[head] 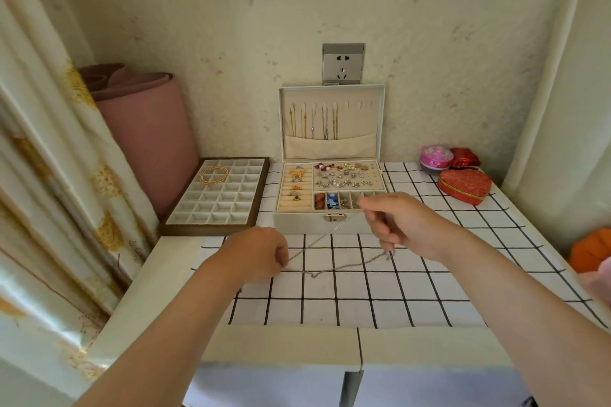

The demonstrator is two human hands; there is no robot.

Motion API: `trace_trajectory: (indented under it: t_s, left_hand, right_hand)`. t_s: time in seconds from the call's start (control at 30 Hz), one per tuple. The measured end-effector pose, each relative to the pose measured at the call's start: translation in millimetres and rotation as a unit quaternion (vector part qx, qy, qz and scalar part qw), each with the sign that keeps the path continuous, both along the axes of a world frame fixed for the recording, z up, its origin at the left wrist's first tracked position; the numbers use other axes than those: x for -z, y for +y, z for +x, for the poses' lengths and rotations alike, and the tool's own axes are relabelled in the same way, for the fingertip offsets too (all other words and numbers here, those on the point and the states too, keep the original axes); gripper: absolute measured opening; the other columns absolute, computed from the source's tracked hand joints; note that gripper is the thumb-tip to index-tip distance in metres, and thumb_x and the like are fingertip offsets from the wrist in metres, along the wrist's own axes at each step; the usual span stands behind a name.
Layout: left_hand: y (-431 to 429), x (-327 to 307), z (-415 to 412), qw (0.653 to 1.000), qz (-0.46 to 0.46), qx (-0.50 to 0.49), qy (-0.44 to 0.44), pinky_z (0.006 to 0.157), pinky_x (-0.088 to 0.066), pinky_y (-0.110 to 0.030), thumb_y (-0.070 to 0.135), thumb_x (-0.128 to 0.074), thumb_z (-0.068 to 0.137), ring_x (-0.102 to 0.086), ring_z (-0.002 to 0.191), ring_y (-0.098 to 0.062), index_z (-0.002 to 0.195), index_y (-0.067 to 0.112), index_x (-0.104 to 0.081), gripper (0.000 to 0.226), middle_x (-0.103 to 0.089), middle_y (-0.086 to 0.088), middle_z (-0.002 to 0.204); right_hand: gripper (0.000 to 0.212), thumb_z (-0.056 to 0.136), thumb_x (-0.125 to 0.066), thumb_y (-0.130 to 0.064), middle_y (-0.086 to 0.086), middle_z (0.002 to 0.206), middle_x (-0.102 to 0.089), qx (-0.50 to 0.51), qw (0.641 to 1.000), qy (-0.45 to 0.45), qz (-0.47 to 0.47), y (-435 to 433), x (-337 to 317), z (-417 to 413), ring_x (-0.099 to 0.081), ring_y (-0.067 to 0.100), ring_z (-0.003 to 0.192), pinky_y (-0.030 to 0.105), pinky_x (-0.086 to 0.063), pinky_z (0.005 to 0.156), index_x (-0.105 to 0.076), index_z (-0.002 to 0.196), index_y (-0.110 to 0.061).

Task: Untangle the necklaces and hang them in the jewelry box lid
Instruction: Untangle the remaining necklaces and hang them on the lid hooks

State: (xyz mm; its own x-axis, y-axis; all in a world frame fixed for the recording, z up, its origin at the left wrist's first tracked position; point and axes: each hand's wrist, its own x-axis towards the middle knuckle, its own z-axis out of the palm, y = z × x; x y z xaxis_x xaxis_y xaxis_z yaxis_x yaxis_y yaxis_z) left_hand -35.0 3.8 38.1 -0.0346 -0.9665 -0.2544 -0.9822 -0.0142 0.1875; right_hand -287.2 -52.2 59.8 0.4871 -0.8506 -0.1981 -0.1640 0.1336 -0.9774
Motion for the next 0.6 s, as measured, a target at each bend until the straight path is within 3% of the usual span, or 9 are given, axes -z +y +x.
trace_trajectory:
  t_s: [0.13,0.2,0.23,0.3,0.37,0.43,0.53,0.6]
  left_hand:
    - [1,-1,3,0.995,0.053,-0.017,-0.084,0.083,-0.055,-0.029,0.017,-0.058,0.089,-0.063,0.099,-0.016,0.101,0.031,-0.072,0.023,-0.068,0.008,0.105]
    - [1,-2,-1,0.993,0.023,0.017,-0.116,0.091,-0.048,-0.03,0.02,-0.06,0.089,-0.056,0.112,-0.017,0.115,0.03,-0.067,0.029,-0.063,0.006,0.115]
    - [2,-3,-5,0.996,-0.017,0.032,-0.083,0.096,-0.045,-0.03,0.022,-0.063,0.088,-0.051,0.118,-0.016,0.121,0.032,-0.063,0.035,-0.059,0.008,0.119]
    - [5,-7,-21,0.989,-0.083,0.034,0.121,0.1,-0.042,-0.025,0.019,-0.065,0.09,-0.049,0.122,-0.008,0.127,0.032,-0.057,0.04,-0.054,0.016,0.121]
    - [8,-14,-41,0.933,-0.09,0.051,0.345,0.098,-0.044,-0.021,0.011,-0.062,0.092,-0.057,0.115,-0.002,0.125,0.028,-0.057,0.038,-0.062,0.015,0.119]
    - [6,-18,-55,0.884,-0.061,0.03,0.463,0.093,-0.051,-0.027,0.006,-0.061,0.091,-0.066,0.101,-0.008,0.12,0.024,-0.06,0.034,-0.068,0.005,0.11]
    - [0,-23,-58,0.897,-0.03,-0.009,0.442,0.069,-0.046,-0.029,0.014,-0.054,0.095,-0.057,0.068,-0.011,0.102,0.014,-0.07,0.017,-0.066,0.007,0.077]
    - [-4,-30,-55,0.911,-0.019,-0.026,0.411,0.06,-0.036,-0.024,0.02,-0.051,0.096,-0.045,0.059,-0.007,0.085,0.013,-0.073,0.026,-0.055,0.016,0.057]
  right_hand:
    - [0.037,0.099,-0.047,-0.027,0.003,0.052,-0.033,0.009,0.998,-0.053,0.023,-2,-1,-7,-0.033,0.019,0.049,0.033,-0.04,0.056,-0.045,0.063,-0.017]
    - [0.033,0.1,-0.046,-0.025,0.004,0.053,-0.034,-0.017,0.999,-0.041,0.0,0,-1,-5,-0.031,0.02,0.05,0.032,-0.042,0.056,-0.052,0.069,-0.014]
    - [0.029,0.1,-0.046,-0.023,0.004,0.054,-0.036,-0.033,0.999,-0.031,-0.014,1,0,-2,-0.031,0.019,0.049,0.032,-0.043,0.055,-0.055,0.074,-0.013]
    - [0.024,0.101,-0.047,-0.02,0.004,0.056,-0.042,-0.066,0.997,-0.012,-0.035,5,2,5,-0.032,0.018,0.047,0.032,-0.042,0.052,-0.061,0.084,-0.01]
    - [0.022,0.101,-0.048,-0.019,0.004,0.058,-0.047,-0.092,0.995,0.0,-0.038,10,1,14,-0.036,0.017,0.046,0.03,-0.039,0.048,-0.064,0.087,-0.011]
    - [0.024,0.1,-0.049,-0.02,0.005,0.058,-0.049,-0.097,0.995,0.005,-0.032,15,-1,21,-0.038,0.018,0.044,0.028,-0.036,0.044,-0.063,0.082,-0.013]
    - [0.029,0.101,-0.049,-0.025,0.004,0.055,-0.047,-0.09,0.995,0.021,-0.039,17,-5,24,-0.038,0.019,0.043,0.029,-0.034,0.044,-0.056,0.076,-0.013]
    - [0.032,0.1,-0.051,-0.028,0.003,0.055,-0.045,-0.081,0.995,0.033,-0.045,17,-5,22,-0.038,0.019,0.044,0.031,-0.034,0.046,-0.052,0.071,-0.015]
